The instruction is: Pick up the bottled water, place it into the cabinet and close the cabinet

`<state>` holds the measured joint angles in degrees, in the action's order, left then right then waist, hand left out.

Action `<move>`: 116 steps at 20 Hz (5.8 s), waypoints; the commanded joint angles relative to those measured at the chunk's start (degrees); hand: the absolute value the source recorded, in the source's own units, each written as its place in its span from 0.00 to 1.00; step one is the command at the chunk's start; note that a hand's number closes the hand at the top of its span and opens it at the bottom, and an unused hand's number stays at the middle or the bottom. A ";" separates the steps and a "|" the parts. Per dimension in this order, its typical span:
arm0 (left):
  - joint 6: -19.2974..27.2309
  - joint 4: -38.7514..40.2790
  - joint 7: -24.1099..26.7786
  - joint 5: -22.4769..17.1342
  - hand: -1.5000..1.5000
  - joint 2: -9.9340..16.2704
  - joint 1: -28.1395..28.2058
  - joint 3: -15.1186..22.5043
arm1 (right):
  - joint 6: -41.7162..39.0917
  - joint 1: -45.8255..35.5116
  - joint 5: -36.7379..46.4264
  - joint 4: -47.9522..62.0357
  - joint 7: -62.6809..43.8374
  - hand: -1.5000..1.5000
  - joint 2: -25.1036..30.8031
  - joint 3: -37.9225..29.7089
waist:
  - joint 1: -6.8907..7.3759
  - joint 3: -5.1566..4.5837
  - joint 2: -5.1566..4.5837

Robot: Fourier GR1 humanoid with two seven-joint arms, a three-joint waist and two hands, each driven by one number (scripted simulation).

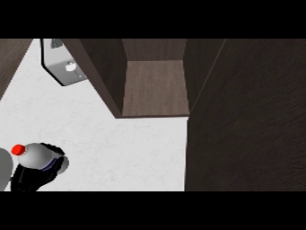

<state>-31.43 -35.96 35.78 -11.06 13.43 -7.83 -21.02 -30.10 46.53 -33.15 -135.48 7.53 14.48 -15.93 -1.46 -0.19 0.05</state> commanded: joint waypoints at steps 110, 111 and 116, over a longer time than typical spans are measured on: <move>55.74 15.46 2.66 -18.62 0.00 -13.43 -53.84 32.93 | 2.14 -2.05 -13.02 -5.66 -4.20 0.00 4.81 -5.52 | -1.69 0.13 -0.19; 54.60 14.79 3.27 -19.46 0.00 -13.43 -52.22 32.75 | -0.95 -0.63 -12.57 -3.81 -2.58 0.00 4.16 -7.23 | -1.59 0.14 -0.12; 53.10 5.22 -0.33 -23.18 0.00 -13.43 -45.63 38.21 | 2.04 0.28 -12.32 -7.87 -4.03 0.00 3.28 -7.23 | -0.24 0.10 0.54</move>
<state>23.04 -24.68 36.58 -31.56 0.00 -58.79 13.62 -30.62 43.68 -46.81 -133.67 5.68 20.63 -22.95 -2.37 -0.08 0.12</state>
